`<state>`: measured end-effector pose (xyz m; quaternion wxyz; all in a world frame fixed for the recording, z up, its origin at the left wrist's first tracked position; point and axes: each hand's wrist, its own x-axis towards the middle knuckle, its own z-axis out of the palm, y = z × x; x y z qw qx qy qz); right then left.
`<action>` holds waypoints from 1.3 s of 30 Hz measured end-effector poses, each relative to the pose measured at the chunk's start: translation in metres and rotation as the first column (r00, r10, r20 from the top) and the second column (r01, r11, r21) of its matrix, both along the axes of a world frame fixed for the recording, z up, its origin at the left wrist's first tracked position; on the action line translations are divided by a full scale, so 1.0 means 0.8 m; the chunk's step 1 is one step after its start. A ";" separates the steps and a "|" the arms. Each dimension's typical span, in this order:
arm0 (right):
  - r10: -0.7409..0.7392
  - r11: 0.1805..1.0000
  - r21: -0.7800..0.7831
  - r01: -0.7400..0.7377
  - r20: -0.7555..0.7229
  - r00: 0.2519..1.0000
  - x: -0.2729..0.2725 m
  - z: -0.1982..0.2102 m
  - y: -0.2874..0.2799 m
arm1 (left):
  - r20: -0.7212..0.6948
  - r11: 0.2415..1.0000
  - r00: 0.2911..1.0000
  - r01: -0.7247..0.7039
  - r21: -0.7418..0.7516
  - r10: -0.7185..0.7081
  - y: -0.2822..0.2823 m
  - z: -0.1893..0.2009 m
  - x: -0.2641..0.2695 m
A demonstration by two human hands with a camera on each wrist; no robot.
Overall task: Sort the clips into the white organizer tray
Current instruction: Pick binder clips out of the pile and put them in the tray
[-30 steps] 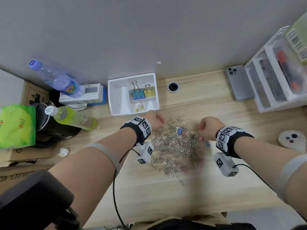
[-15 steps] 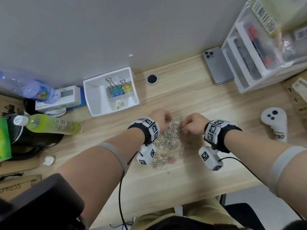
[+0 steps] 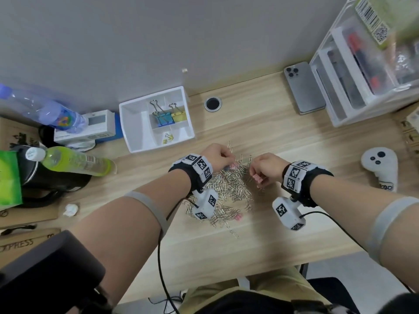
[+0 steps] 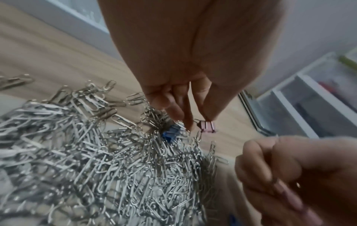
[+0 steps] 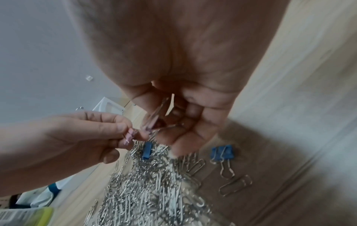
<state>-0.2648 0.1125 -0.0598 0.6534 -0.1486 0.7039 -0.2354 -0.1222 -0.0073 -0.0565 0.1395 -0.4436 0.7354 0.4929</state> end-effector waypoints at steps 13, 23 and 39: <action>-0.152 0.986 -0.045 0.160 0.139 0.979 0.057 0.006 -0.021 | -0.082 0.939 0.984 -0.124 0.319 0.158 0.005 0.026 0.044; -0.174 0.983 -0.075 0.170 -0.047 0.984 0.067 -0.010 0.012 | 0.043 0.929 0.993 -0.120 0.350 0.112 0.021 0.033 0.069; -0.075 0.995 -0.082 0.058 -0.229 0.970 0.062 -0.024 0.058 | 0.229 0.952 0.924 0.303 0.044 -0.305 0.114 -0.021 0.067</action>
